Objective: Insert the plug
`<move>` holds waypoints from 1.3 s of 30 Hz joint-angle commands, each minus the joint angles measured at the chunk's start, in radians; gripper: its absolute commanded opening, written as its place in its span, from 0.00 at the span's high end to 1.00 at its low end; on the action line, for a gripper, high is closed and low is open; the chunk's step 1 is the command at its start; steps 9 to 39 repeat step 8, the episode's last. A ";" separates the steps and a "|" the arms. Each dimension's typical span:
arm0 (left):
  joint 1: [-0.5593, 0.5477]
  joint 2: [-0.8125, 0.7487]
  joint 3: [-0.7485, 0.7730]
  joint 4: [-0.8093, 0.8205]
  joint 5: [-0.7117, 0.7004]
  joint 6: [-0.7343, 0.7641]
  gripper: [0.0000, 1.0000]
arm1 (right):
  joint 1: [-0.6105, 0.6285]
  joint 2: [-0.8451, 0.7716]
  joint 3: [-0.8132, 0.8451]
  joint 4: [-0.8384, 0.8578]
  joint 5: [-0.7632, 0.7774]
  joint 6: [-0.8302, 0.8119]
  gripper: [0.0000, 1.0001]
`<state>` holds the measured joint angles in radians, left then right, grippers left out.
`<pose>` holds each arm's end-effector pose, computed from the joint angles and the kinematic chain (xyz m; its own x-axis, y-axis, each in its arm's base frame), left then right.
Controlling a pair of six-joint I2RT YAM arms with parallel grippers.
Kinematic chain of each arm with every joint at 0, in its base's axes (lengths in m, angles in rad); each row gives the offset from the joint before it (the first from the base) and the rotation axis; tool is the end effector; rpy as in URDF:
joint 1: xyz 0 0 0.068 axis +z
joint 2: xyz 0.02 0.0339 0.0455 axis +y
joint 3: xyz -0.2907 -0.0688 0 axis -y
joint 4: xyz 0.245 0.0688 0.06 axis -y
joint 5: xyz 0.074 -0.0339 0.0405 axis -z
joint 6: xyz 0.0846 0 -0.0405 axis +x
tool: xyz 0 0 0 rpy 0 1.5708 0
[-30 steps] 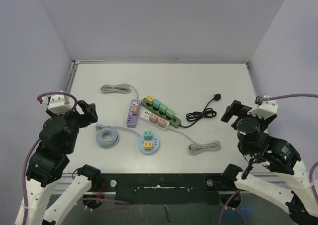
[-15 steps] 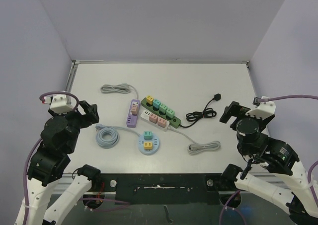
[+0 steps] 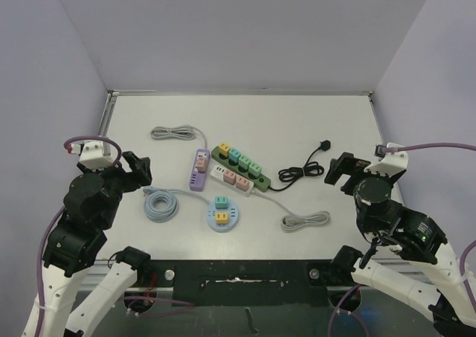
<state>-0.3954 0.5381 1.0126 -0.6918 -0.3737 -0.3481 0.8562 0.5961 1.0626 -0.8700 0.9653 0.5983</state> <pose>0.1135 -0.0139 0.3949 -0.1971 -0.2618 -0.9448 -0.0400 0.9650 -0.2591 0.1073 0.0176 0.3925 -0.1757 0.2867 -0.9418 0.1991 0.9472 0.2512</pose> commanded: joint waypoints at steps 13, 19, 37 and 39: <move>0.004 -0.013 0.007 0.061 0.024 -0.005 0.22 | -0.003 0.014 -0.005 0.084 -0.045 -0.052 0.02; 0.004 -0.013 0.007 0.061 0.024 -0.005 0.22 | -0.003 0.014 -0.005 0.084 -0.045 -0.052 0.02; 0.004 -0.013 0.007 0.061 0.024 -0.005 0.22 | -0.003 0.014 -0.005 0.084 -0.045 -0.052 0.02; 0.004 -0.013 0.007 0.061 0.024 -0.005 0.22 | -0.003 0.014 -0.005 0.084 -0.045 -0.052 0.02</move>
